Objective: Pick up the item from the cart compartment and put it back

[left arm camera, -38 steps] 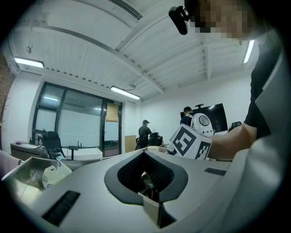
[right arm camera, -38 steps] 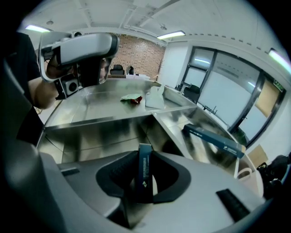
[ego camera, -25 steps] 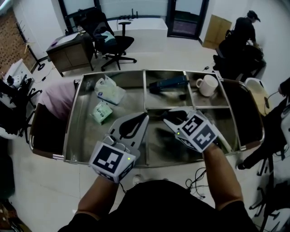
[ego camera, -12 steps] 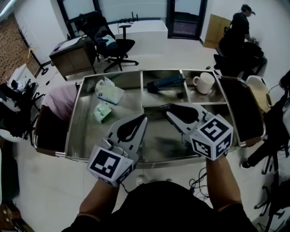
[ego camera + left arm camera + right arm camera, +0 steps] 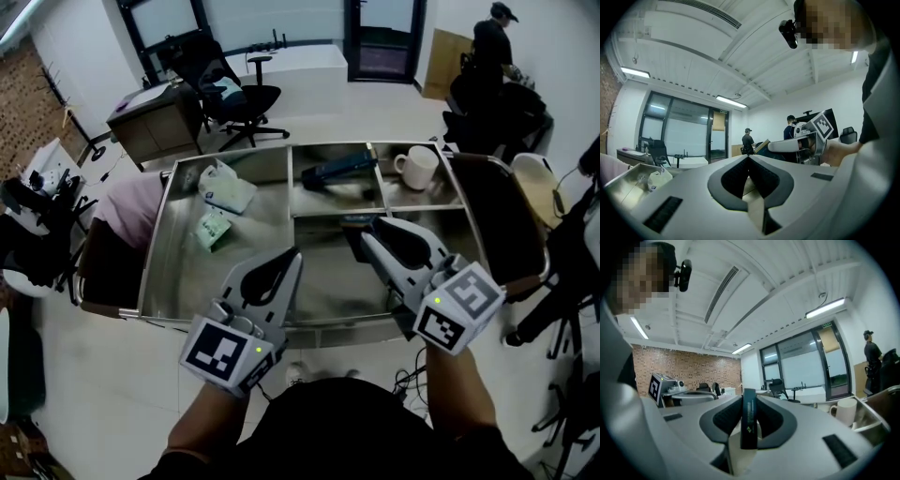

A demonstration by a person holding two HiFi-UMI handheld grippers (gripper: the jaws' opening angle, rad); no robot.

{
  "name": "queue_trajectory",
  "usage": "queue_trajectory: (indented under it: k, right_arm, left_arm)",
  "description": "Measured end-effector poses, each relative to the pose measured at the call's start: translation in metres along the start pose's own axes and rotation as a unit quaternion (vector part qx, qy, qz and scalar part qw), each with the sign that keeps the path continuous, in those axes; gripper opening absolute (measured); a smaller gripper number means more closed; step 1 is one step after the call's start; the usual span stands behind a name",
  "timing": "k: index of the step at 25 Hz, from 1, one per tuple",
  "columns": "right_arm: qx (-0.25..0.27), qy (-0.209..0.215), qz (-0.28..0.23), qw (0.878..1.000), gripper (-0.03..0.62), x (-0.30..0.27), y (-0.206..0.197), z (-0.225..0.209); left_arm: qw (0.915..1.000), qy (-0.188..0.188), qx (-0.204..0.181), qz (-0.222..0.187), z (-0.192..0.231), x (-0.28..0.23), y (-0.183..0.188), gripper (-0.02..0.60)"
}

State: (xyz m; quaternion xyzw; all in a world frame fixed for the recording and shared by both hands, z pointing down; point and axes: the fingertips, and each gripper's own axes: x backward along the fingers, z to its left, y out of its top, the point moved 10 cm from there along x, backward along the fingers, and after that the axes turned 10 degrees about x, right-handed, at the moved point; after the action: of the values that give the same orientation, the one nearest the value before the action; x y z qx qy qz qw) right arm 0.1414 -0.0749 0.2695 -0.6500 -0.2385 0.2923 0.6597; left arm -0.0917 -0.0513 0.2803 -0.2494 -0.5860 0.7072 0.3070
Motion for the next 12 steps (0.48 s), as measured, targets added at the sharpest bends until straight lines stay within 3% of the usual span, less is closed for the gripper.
queue_trajectory:
  k: [12]
  right_arm:
    - [-0.036, -0.021, -0.07, 0.997, 0.109, 0.046, -0.001, 0.016]
  left_arm:
    - [0.9996, -0.018, 0.018, -0.009, -0.023, 0.018, -0.008, 0.0]
